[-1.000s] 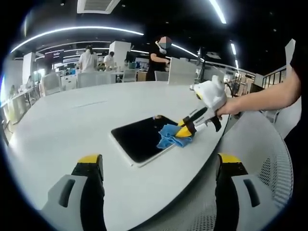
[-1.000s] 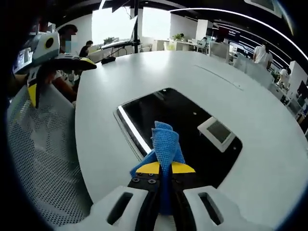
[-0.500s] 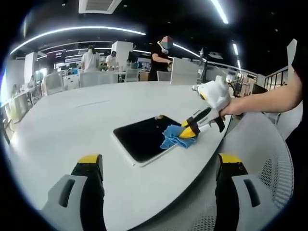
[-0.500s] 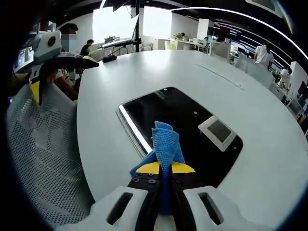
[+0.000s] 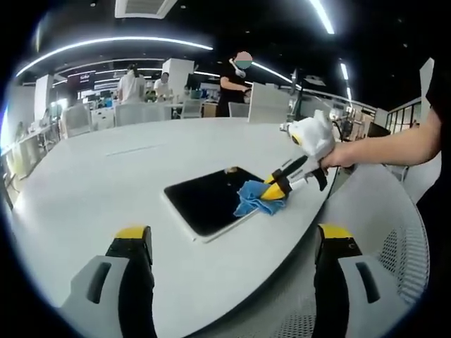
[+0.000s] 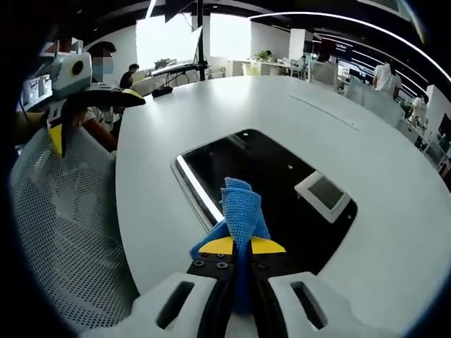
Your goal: Wipe the mirror surface with the cleaning cloth until all visible marks leave the cleaned area.
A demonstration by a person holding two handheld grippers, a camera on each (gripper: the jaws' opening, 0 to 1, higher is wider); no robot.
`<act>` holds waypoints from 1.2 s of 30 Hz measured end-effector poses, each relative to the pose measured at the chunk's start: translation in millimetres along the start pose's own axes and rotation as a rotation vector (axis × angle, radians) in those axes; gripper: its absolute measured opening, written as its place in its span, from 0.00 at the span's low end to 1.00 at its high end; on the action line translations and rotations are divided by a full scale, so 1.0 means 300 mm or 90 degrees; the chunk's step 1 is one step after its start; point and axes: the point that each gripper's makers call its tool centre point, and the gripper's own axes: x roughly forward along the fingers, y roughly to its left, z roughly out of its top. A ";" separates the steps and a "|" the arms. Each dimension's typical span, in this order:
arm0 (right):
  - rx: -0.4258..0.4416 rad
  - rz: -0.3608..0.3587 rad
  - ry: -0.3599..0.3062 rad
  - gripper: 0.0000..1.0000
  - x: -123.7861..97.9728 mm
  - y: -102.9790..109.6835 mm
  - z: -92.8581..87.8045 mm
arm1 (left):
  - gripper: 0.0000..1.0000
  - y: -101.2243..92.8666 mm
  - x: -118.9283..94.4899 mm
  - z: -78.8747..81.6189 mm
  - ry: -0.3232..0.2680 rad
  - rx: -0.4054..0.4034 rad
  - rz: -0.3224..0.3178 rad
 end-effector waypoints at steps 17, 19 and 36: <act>0.098 -0.006 0.005 0.00 -0.052 -0.070 -0.059 | 0.95 0.003 0.003 -0.006 0.007 -0.003 0.004; 0.107 -0.012 0.007 0.00 -0.060 -0.082 -0.068 | 0.95 0.001 0.004 -0.007 0.009 -0.003 0.003; 0.118 -0.013 0.008 0.00 -0.059 -0.102 -0.067 | 0.95 -0.003 0.009 -0.005 0.010 0.002 -0.003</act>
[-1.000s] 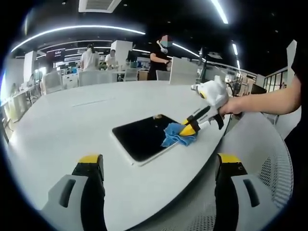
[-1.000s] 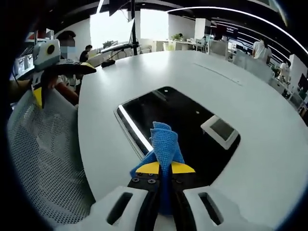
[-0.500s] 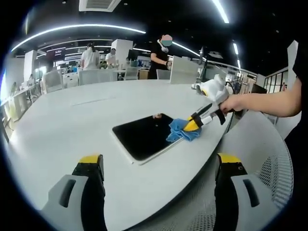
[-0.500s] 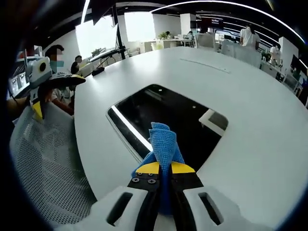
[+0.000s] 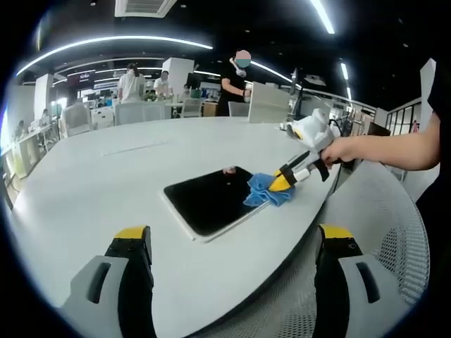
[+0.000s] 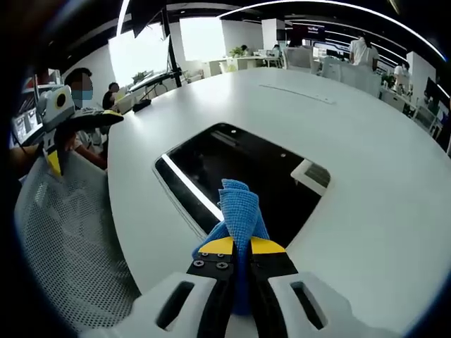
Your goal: Wipe the mirror surface with the cleaning cloth until all visible marks leave the cleaned area.
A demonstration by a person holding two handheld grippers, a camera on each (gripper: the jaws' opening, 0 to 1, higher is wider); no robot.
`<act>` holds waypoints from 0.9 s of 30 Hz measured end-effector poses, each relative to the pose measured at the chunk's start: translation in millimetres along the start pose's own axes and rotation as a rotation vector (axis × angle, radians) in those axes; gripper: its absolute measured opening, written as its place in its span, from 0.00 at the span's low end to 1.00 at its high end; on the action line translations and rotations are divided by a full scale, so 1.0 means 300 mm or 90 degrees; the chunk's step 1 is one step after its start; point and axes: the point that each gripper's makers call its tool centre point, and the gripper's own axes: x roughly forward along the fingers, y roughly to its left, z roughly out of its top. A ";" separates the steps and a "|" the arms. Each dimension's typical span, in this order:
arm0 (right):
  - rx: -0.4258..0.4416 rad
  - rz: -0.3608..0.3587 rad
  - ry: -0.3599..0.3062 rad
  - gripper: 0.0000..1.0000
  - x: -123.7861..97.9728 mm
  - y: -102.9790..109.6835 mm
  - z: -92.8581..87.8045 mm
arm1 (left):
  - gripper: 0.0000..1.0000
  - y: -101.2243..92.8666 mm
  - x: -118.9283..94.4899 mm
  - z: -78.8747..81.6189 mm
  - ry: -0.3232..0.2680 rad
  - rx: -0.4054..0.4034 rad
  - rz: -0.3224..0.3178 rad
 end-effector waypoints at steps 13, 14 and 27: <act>-0.045 -0.014 0.033 0.00 0.025 -0.028 0.028 | 0.95 0.002 0.000 0.006 -0.007 -0.002 0.001; -0.048 -0.016 0.036 0.00 0.029 -0.027 0.030 | 0.95 0.002 0.000 0.007 -0.008 -0.002 0.001; -0.050 -0.041 0.058 0.00 0.071 -0.095 0.073 | 0.95 0.001 0.001 0.004 -0.004 0.005 -0.001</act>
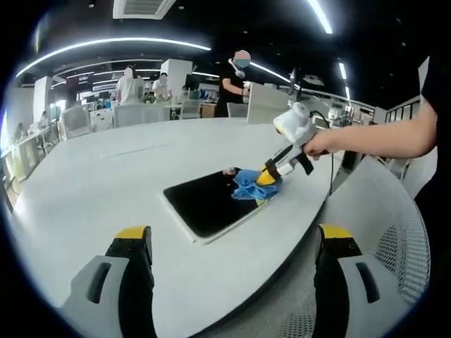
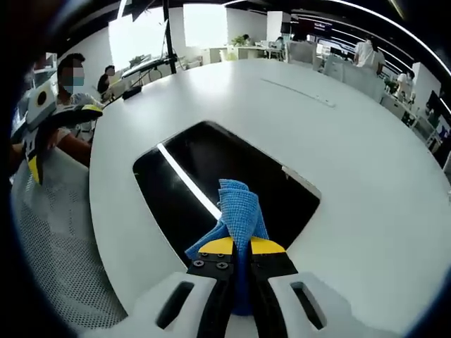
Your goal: Wipe the mirror surface with the cleaning cloth until all visible marks leave the cleaned area.
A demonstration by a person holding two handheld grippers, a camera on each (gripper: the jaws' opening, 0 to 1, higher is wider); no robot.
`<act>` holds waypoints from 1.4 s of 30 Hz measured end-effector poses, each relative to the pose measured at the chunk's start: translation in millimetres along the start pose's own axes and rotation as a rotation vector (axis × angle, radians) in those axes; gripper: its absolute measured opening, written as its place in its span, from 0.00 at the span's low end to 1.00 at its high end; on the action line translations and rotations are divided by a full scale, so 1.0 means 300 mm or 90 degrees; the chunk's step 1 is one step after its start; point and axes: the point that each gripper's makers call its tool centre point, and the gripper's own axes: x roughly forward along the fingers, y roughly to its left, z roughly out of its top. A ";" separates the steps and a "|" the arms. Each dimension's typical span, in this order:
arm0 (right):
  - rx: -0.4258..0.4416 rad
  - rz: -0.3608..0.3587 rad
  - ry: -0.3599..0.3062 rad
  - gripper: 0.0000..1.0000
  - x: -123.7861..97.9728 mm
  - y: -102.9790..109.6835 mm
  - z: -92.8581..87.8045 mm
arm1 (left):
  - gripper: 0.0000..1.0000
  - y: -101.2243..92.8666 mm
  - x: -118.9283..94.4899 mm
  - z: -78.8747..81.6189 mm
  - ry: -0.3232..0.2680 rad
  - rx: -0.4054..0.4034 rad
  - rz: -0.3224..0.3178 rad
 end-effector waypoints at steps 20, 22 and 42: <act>-0.006 -0.042 -0.009 0.00 0.039 -0.080 0.046 | 0.96 -0.004 -0.001 0.018 -0.020 -0.006 -0.009; -0.007 -0.043 -0.009 0.00 0.042 -0.083 0.049 | 0.95 -0.004 -0.001 0.019 -0.021 -0.007 -0.008; -0.025 -0.102 -0.030 0.00 0.087 -0.166 0.112 | 0.94 0.002 0.000 0.016 -0.018 -0.014 -0.006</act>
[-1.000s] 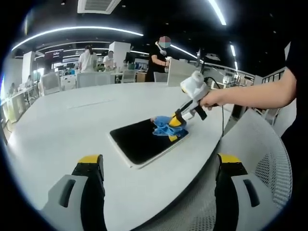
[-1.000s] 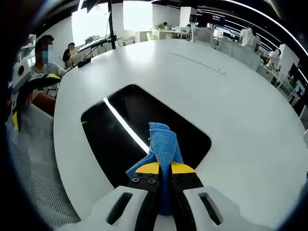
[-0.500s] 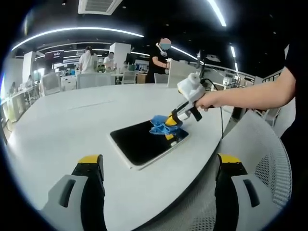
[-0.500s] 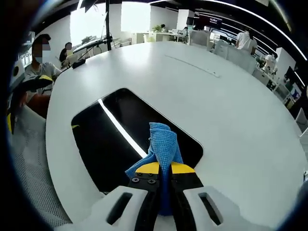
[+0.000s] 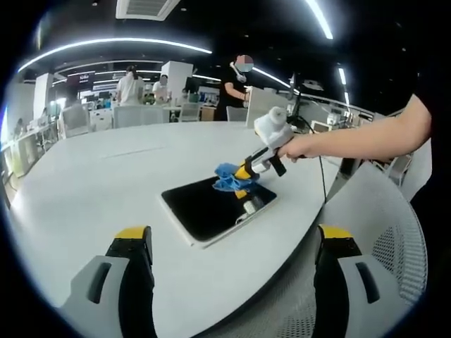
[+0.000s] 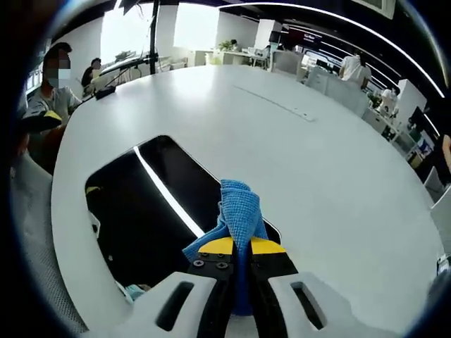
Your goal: Wipe the mirror surface with the cleaning cloth until all visible marks leave the cleaned area.
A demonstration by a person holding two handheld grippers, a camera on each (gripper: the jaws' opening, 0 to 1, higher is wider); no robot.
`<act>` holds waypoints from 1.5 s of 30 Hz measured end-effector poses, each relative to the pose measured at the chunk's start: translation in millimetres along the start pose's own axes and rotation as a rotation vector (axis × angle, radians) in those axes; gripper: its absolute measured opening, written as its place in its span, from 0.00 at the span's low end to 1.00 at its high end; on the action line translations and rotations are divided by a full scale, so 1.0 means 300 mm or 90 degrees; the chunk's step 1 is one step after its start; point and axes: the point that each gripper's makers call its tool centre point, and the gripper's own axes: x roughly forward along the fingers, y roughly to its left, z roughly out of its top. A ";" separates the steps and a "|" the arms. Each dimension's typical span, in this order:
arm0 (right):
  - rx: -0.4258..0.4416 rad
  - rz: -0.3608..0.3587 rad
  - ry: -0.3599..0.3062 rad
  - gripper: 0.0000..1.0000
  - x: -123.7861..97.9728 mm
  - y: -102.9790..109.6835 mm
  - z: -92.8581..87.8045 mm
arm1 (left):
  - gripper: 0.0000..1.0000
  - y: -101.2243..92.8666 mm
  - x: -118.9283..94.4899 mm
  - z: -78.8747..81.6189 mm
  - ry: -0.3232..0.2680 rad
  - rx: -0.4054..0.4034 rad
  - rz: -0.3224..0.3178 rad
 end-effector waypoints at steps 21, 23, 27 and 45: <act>0.006 -0.016 -0.011 0.00 0.047 -0.065 0.036 | 0.93 0.000 0.000 0.005 -0.006 -0.006 -0.003; 0.004 -0.018 -0.012 0.00 0.049 -0.069 0.038 | 0.93 -0.003 0.001 0.005 -0.006 -0.006 -0.006; 0.001 -0.020 -0.013 0.00 0.054 -0.076 0.041 | 0.92 -0.008 0.002 0.004 -0.004 -0.005 -0.012; -0.037 -0.038 -0.012 0.00 0.049 -0.066 0.052 | 0.92 -0.006 0.001 0.003 -0.004 -0.008 -0.011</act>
